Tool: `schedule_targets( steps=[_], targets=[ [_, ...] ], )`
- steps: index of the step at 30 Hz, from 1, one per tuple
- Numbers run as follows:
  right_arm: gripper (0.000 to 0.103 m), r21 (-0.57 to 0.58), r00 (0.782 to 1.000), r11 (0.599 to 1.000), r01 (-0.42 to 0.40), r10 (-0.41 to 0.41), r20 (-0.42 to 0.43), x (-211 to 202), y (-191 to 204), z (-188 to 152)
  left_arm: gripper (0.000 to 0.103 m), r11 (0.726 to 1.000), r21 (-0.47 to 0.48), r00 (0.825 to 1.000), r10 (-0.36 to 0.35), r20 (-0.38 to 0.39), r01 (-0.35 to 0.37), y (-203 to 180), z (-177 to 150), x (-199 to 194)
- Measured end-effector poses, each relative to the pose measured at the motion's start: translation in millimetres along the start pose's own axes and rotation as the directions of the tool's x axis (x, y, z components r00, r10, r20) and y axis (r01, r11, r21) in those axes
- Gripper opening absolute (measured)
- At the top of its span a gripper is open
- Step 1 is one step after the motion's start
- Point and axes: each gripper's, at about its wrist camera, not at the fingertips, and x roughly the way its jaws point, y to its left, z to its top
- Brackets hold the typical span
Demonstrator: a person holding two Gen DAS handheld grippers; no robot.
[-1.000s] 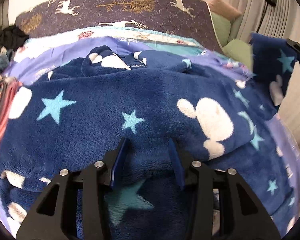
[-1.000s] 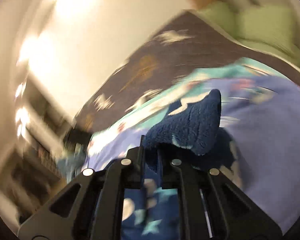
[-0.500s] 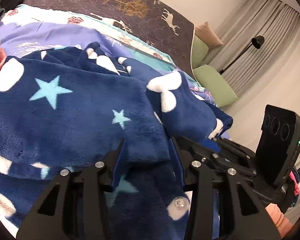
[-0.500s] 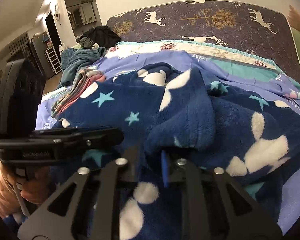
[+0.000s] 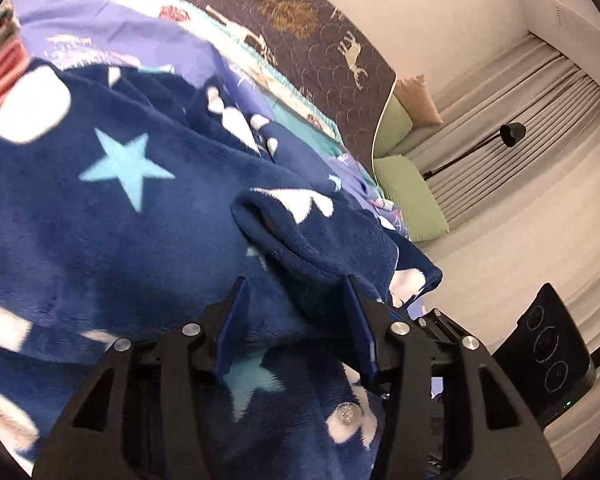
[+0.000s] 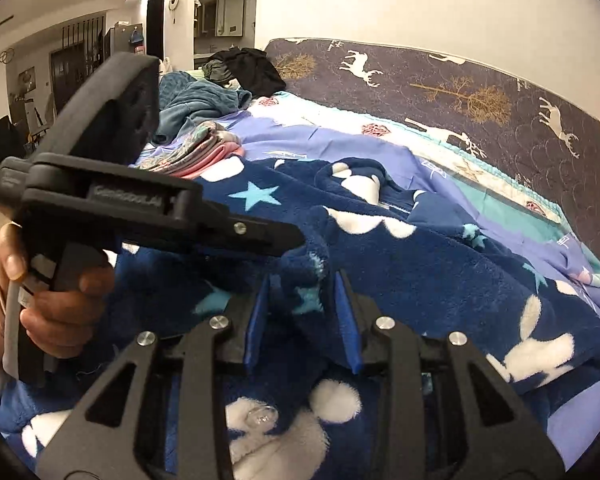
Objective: Fold small clothes
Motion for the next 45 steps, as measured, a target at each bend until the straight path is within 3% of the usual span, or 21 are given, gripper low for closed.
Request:
schedule_targets(
  steps=[4, 8, 12, 13, 15, 17, 21, 23, 26, 28, 31, 35, 36, 37, 38, 40, 44, 45],
  targets=[
    [0.032, 0.017, 1.000, 1.000, 0.012, -0.011, -0.019, 1.7, -3.1, -2.2, 0.050, 1.000, -0.018, 1.000, 0.004, -0.031, -0.004, -6.3, 3.5, 9.8],
    [0.017, 0.006, 1.000, 1.000, 0.005, -0.005, -0.026, 2.9, -1.4, -5.4, 0.058, 0.998, -0.058, 0.999, -0.005, -0.047, 0.003, -12.7, 9.5, 15.7],
    [0.016, -0.008, 0.999, 1.000, 0.002, -0.002, -0.032, 4.9, 2.3, -8.0, 0.058, 0.998, -0.058, 0.997, 0.003, -0.080, -0.008, -21.0, 15.3, 29.1],
    [0.016, -0.009, 0.999, 1.000, 0.000, 0.000, -0.032, 4.9, 2.9, -8.1, 0.046, 0.998, -0.051, 0.996, 0.026, -0.084, -0.030, -23.3, 15.6, 34.1],
    [0.016, 0.002, 1.000, 1.000, -0.006, 0.007, -0.028, 2.4, 1.1, -8.3, 0.013, 0.994, -0.001, 0.990, 0.111, -0.089, -0.111, -29.6, 14.5, 42.0],
    [0.024, 0.021, 1.000, 1.000, -0.012, 0.013, -0.025, -3.1, -3.6, -8.0, 0.010, 0.984, 0.043, 0.982, 0.176, -0.068, -0.173, -38.3, 15.0, 41.2],
    [0.031, 0.069, 0.998, 0.996, 0.061, -0.063, 0.019, -42.1, -31.9, -6.5, 0.010, 0.970, 0.160, 0.983, 0.179, 0.025, -0.181, -72.7, 29.7, 6.5],
    [0.041, 0.119, 0.991, 0.985, 0.123, -0.128, 0.036, -67.5, -57.4, -9.5, 0.010, 0.949, 0.231, 0.976, 0.198, 0.095, -0.215, -91.7, 40.4, -21.0],
    [0.045, 0.193, 0.976, 0.958, 0.212, -0.217, 0.005, -88.8, -91.0, -20.1, 0.010, 0.916, 0.296, 0.957, 0.225, 0.181, -0.271, -107.6, 57.0, -62.6],
    [0.045, 0.246, 0.964, 0.932, 0.267, -0.263, -0.049, -95.3, -114.4, -33.9, 0.010, 0.893, 0.310, 0.939, 0.267, 0.216, -0.325, -106.6, 62.8, -78.5],
    [0.045, 0.299, 0.962, 0.914, 0.273, -0.254, -0.101, -91.6, -132.8, -50.6, 0.010, 0.872, 0.289, 0.913, 0.336, 0.232, -0.395, -91.1, 69.3, -91.6],
    [0.045, 0.286, 0.952, 0.909, 0.303, -0.274, -0.138, -80.3, -130.5, -62.9, 0.010, 0.896, 0.226, 0.920, 0.345, 0.185, -0.382, -65.8, 73.2, -95.3],
    [0.043, 0.288, 0.957, 0.914, 0.287, -0.261, -0.128, -79.5, -124.3, -62.2, 0.010, 0.898, 0.224, 0.922, 0.343, 0.181, -0.378, -66.3, 74.8, -93.1],
    [0.033, 0.296, 0.971, 0.925, 0.236, -0.213, -0.110, -78.1, -116.7, -58.4, 0.010, 0.897, 0.232, 0.922, 0.341, 0.182, -0.377, -69.8, 75.2, -92.5],
    [0.024, 0.307, 0.985, 0.937, 0.167, -0.142, -0.101, -75.4, -111.2, -55.5, 0.010, 0.896, 0.239, 0.923, 0.336, 0.187, -0.375, -73.8, 75.1, -91.1],
    [0.017, 0.305, 0.996, 0.952, 0.036, -0.008, -0.091, -62.3, -95.5, -45.3, 0.010, 0.901, 0.253, 0.930, 0.310, 0.196, -0.353, -86.6, 77.8, -88.6],
    [0.015, 0.298, 0.996, 0.955, -0.001, 0.028, -0.085, -24.3, -72.8, -18.2, 0.010, 0.908, 0.270, 0.938, 0.262, 0.227, -0.319, -122.3, 85.0, -82.5],
    [0.015, 0.306, 0.993, 0.950, 0.068, -0.036, -0.110, -9.8, -71.9, -12.2, 0.010, 0.907, 0.279, 0.938, 0.250, 0.242, -0.314, -133.9, 87.3, -83.3]
  ],
)
